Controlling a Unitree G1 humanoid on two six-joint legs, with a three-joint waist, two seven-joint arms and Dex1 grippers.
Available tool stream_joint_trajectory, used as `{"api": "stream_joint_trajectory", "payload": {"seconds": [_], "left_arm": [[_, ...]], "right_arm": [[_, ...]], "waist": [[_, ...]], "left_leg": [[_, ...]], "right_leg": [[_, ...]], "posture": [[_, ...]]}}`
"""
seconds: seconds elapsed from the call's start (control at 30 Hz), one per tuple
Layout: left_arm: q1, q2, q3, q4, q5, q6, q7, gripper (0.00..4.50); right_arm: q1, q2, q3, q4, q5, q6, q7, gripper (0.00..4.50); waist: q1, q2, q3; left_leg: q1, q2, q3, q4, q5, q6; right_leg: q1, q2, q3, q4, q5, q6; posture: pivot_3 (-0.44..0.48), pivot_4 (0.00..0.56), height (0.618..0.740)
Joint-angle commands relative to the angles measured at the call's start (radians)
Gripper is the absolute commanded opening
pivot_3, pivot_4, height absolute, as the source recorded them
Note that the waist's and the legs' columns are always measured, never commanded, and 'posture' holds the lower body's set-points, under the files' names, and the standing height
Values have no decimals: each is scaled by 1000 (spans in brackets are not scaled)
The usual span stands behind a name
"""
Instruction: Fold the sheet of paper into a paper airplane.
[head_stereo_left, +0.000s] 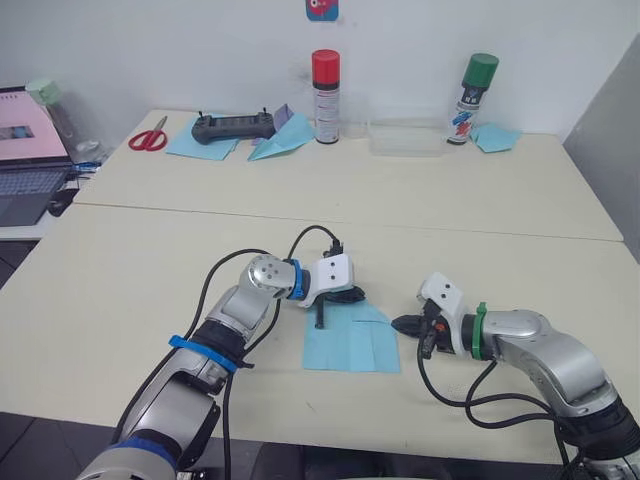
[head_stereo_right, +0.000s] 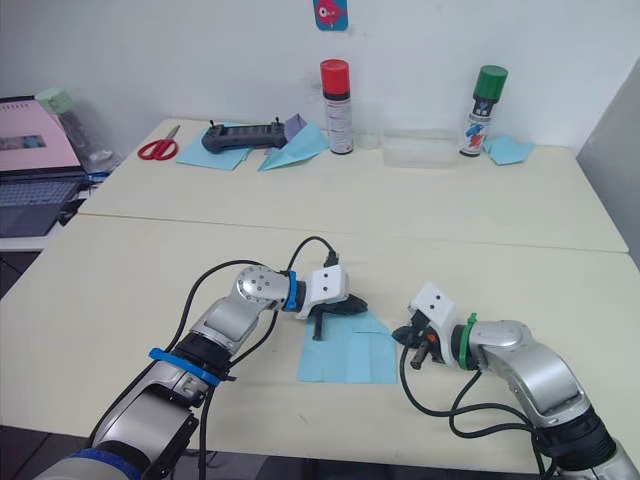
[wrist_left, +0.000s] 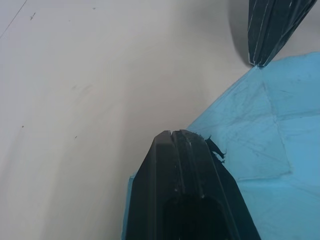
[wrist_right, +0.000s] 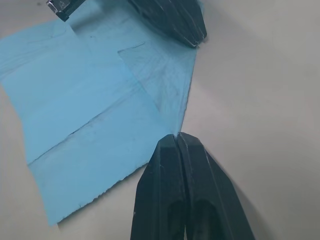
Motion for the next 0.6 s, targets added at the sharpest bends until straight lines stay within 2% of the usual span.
{"api": "stream_joint_trajectory", "payload": {"seconds": [0.03, 0.2, 0.37, 0.6], "left_arm": [[12, 4, -20, 40, 44, 8, 10, 0], [5, 2, -20, 48, 45, 4, 9, 0], [4, 2, -19, 42, 45, 6, 8, 0], [-12, -10, 7, -33, 5, 46, -3, 0]], "right_arm": [[-32, 62, -52, -15, 52, -27, -15, 43], [-72, 124, -7, 28, 17, -36, -45, 43], [-84, 92, 106, 94, -73, -34, -47, 43], [-77, 80, 129, 139, -116, -60, -59, 43]], "waist": [[0, 0, 0], [1, 0, 0], [0, 0, 0], [-1, 0, 0]], "left_leg": [[0, 0, 0, 0, 0, 0], [0, 0, 0, 0, 0, 0], [0, 0, 0, 0, 0, 0], [0, 0, 0, 0, 0, 0]], "right_leg": [[0, 0, 0, 0, 0, 0], [0, 0, 0, 0, 0, 0], [0, 0, 0, 0, 0, 0], [0, 0, 0, 0, 0, 0]], "posture": [[0, 150, 740], [0, 150, 740], [0, 150, 740], [0, 150, 740]]}}
